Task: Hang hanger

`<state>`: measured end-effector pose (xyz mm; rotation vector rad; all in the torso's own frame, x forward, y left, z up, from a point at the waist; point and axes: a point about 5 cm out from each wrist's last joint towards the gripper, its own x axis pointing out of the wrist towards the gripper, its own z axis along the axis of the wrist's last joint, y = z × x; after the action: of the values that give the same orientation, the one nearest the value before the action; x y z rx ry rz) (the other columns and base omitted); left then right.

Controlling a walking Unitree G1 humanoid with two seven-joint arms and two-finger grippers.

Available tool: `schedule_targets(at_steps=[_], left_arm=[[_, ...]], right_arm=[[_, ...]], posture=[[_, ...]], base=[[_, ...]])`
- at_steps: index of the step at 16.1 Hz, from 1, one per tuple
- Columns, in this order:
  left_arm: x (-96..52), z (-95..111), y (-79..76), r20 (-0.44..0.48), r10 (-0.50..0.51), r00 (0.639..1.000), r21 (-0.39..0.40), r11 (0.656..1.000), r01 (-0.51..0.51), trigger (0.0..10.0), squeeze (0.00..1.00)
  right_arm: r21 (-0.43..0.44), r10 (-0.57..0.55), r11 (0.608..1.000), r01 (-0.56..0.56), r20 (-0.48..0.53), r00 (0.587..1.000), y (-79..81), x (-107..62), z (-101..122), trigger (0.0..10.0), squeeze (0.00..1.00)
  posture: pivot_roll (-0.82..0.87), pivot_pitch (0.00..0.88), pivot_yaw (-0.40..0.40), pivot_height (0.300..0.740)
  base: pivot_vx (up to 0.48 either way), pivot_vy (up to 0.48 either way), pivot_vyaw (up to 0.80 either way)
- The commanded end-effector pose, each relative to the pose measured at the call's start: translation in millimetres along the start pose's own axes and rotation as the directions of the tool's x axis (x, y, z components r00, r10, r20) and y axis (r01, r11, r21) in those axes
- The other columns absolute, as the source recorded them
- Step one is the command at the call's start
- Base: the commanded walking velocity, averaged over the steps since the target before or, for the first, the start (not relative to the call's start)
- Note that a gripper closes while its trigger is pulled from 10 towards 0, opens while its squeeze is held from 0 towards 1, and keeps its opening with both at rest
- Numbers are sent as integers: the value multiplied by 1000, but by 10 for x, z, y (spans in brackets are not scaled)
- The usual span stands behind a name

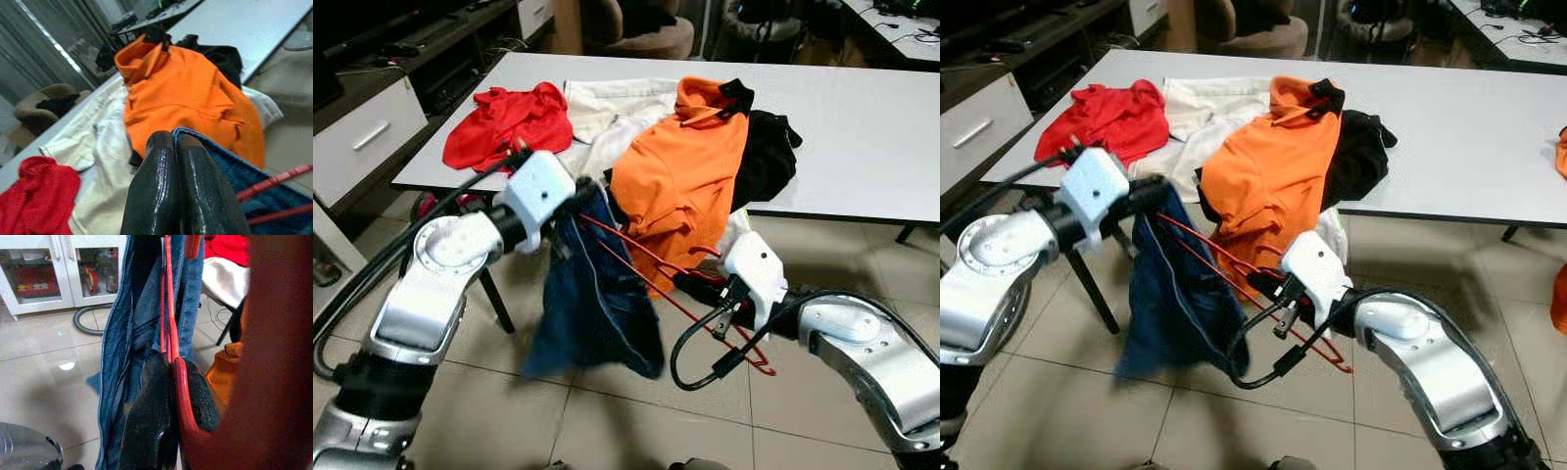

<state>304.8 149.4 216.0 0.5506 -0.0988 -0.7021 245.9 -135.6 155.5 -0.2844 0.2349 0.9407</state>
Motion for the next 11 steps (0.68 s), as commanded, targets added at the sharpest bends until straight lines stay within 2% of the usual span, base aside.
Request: schedule_targets(at_steps=[1,6,7,8,10,11], left_arm=[[7,82,16,21,4,1000,5,1000,-4,10000,0],[-22,69,-57,-6,-54,999,3,999,54,10000,0],[-50,106,-144,-2,-109,994,-22,994,109,10000,0],[-56,116,-164,-1,-118,993,-28,993,118,10000,0],[-48,127,-212,1,-125,992,-63,990,125,10000,0],[-21,116,-210,-2,-111,994,-54,992,111,10000,0]], right_arm=[[-19,16,1000,-15,30,999,39,0,56,10000,0],[12,-88,996,88,63,994,10,50,91,10000,0],[59,-158,986,154,70,985,-48,108,98,10000,0],[75,-177,982,172,70,982,-70,125,98,10000,0],[107,-183,979,175,75,980,-82,192,107,10000,0],[105,-163,983,154,81,983,-58,233,123,10000,0]], posture=[[-144,0,59,740],[-144,0,64,740],[-144,0,67,740],[-143,0,67,740],[-138,0,66,740],[-136,0,66,740]], base=[[0,0,0],[0,0,0],[0,0,0],[0,0,0],[0,0,0],[0,0,0]])
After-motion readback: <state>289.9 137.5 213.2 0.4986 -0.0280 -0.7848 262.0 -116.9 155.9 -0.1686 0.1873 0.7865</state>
